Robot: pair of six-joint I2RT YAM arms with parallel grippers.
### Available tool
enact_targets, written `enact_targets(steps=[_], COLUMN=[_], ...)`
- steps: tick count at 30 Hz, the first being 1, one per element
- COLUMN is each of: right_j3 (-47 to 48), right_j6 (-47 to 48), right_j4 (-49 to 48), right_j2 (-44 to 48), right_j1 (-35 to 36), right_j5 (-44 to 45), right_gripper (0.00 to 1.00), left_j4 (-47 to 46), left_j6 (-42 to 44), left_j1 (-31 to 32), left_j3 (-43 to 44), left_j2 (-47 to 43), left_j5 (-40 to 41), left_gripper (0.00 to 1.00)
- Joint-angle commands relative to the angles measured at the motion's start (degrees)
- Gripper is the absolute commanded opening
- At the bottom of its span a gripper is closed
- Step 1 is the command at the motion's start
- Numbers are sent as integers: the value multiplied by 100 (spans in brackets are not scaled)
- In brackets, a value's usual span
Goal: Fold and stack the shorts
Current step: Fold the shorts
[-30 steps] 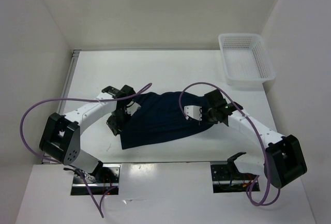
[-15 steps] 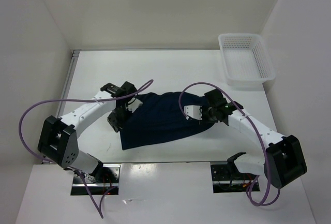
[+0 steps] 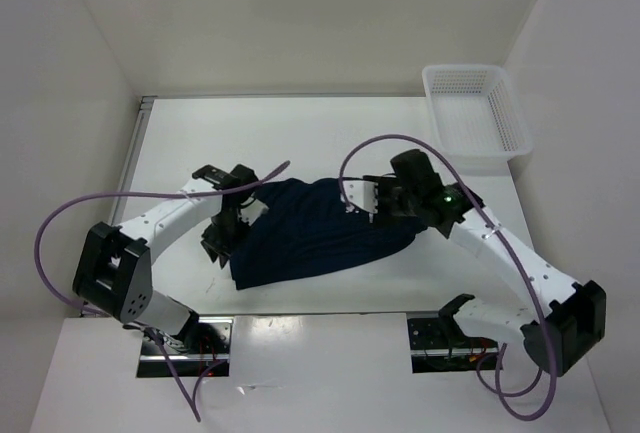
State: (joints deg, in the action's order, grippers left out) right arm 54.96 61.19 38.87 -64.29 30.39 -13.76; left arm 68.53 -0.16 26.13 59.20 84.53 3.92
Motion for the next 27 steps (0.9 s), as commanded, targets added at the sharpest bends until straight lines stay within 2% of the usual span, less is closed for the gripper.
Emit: enact_targets(steps=[1,3,4,7,11,15,27], right_j3=[576,744,744,630,525,402,252], right_j6=[-1212,-1721,-1794,-1847,-1909,-1601,-1241], right_j4=[-651,-1169,-1363,-2084,-2463,-2254,-1980], right_j2=[-845,-1669,-1874,-2419,-2930,-3062,-3590], right_j1=[852,1169,1171,1171,1223,1417,1540], right_j5=[-575,-636,-698,-620,-567,-505,-189], right_gripper=[60,54,45,27,16,11,7], left_j4=[-1197,-1560,-1858,-2403,-2714,-2766,-2696], left_j6=[16,16,16,16,16,16,16], left_j1=[-494,-837,-951,-1198,-1198,-1198,-1198], left_j3=[469,977,1188,1873,2253,2149,1639], left_j2=[255,885,1098,1697,2137,2506,2418], left_j5=[232,232,232,170,13,-155,-638], left_gripper=[37,37,37,38,40,40,40])
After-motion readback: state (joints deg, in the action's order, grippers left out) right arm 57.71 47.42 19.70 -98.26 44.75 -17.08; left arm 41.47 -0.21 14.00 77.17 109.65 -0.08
